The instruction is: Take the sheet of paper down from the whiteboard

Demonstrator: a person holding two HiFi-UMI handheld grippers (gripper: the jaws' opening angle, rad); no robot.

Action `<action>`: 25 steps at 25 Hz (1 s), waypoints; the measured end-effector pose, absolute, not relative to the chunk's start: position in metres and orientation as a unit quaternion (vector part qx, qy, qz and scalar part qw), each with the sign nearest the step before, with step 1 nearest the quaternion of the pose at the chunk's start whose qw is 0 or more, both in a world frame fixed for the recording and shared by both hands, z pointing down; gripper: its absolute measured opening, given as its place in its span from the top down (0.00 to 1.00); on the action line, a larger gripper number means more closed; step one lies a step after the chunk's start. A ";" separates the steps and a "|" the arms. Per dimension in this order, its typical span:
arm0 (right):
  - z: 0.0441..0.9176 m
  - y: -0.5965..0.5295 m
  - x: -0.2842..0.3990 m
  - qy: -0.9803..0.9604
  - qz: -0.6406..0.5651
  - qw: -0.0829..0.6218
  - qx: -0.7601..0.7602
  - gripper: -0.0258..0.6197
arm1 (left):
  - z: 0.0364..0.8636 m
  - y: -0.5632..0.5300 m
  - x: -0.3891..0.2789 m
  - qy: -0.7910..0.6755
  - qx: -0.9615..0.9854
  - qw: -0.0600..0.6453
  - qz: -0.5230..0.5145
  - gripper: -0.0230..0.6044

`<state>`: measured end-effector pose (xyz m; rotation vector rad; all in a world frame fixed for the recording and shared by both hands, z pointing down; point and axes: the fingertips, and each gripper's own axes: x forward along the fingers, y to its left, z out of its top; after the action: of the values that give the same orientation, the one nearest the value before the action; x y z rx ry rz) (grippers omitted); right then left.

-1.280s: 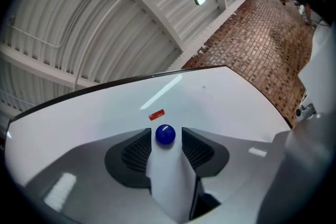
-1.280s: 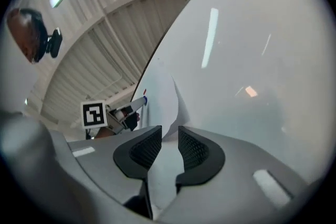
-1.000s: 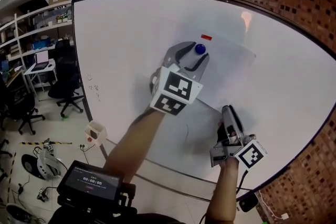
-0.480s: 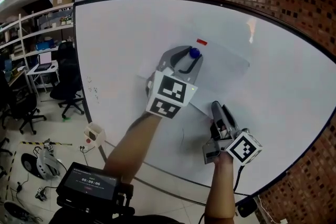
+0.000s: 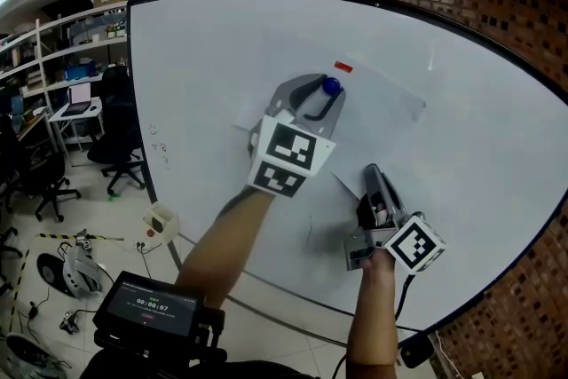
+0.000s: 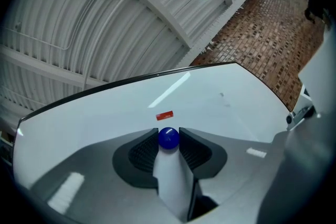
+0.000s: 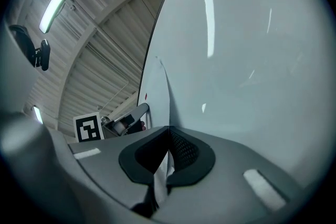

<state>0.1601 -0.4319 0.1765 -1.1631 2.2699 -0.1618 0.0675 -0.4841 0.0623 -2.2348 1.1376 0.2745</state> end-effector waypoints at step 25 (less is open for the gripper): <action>0.206 -0.398 0.161 0.845 -0.035 0.256 -0.468 0.94 | 0.121 -0.460 0.025 0.412 -0.868 0.236 0.147 0.77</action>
<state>0.1605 -0.3977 0.2057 -1.2711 2.2944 -0.0954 0.0248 -0.4603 0.1206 -2.3794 1.1308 0.4023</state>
